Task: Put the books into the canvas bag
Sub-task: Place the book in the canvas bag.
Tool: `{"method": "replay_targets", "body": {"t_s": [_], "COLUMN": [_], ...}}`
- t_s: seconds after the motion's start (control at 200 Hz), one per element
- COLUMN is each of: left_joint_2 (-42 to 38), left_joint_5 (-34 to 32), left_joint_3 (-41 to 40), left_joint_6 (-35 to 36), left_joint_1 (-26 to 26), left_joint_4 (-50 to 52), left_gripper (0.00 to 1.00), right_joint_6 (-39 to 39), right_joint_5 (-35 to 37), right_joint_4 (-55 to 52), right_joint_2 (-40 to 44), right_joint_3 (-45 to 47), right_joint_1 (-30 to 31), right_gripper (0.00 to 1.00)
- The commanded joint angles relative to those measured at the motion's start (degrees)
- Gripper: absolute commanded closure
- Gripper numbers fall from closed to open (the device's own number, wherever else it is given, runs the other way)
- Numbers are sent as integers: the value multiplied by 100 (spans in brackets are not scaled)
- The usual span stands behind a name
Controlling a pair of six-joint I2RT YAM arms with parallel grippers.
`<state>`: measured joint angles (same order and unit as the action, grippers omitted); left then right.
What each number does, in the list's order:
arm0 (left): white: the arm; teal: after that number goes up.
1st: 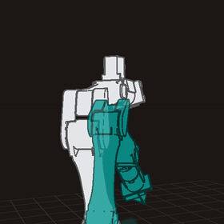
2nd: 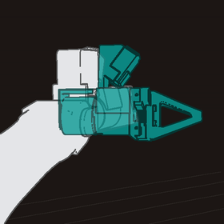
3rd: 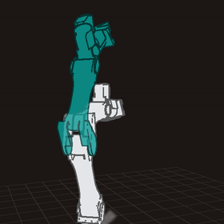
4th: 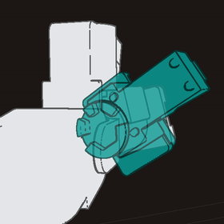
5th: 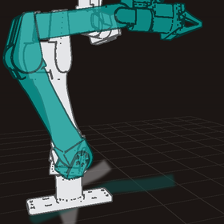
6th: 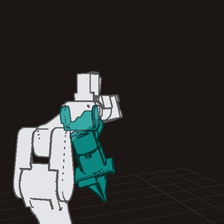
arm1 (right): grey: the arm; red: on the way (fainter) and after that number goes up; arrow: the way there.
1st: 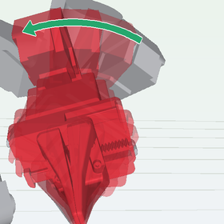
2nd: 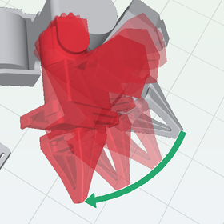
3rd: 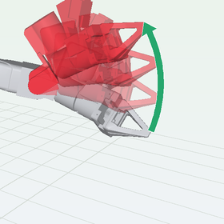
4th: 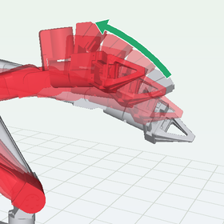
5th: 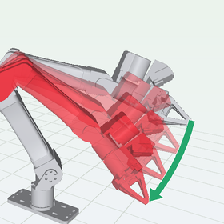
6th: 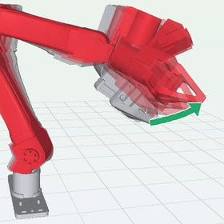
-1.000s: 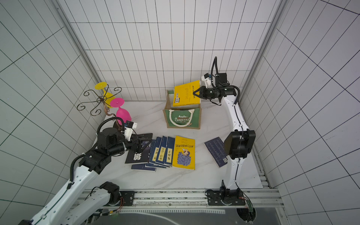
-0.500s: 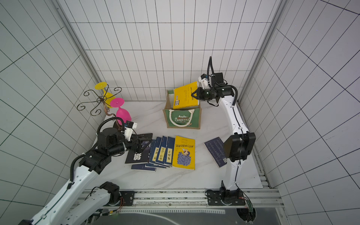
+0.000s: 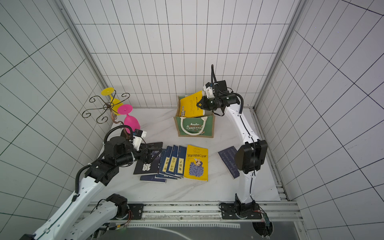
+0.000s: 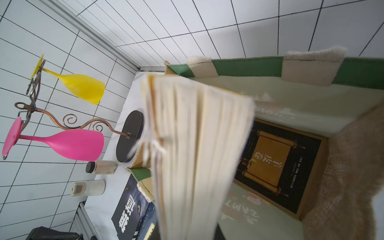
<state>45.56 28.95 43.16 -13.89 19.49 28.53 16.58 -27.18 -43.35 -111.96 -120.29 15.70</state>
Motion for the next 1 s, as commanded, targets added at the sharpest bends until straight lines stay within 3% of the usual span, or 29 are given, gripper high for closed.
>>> {"method": "replay_targets", "body": {"t_s": [0.0, 0.245, 0.495, 0.995], "left_joint_2": [-3, -77, -75, 39], "left_joint_5": [39, 10, 14, 157], "left_joint_3": [-53, -61, -61, -71], "left_joint_6": [62, 60, 53, 42], "left_joint_1": [-6, -6, -14, -41], "left_joint_4": [-61, -72, -84, -136], "left_gripper": [2, 3, 3, 3], "right_joint_6": [-14, -6, -65, -71], "right_joint_5": [17, 119, 287, 273], "right_joint_4": [261, -188, -321, -229], "right_joint_2": [-38, -856, -1029, -1076], "right_joint_3": [133, -712, -692, -871], "right_joint_1": [13, -41, -32, -41], "right_gripper": [100, 100, 98, 55]}}
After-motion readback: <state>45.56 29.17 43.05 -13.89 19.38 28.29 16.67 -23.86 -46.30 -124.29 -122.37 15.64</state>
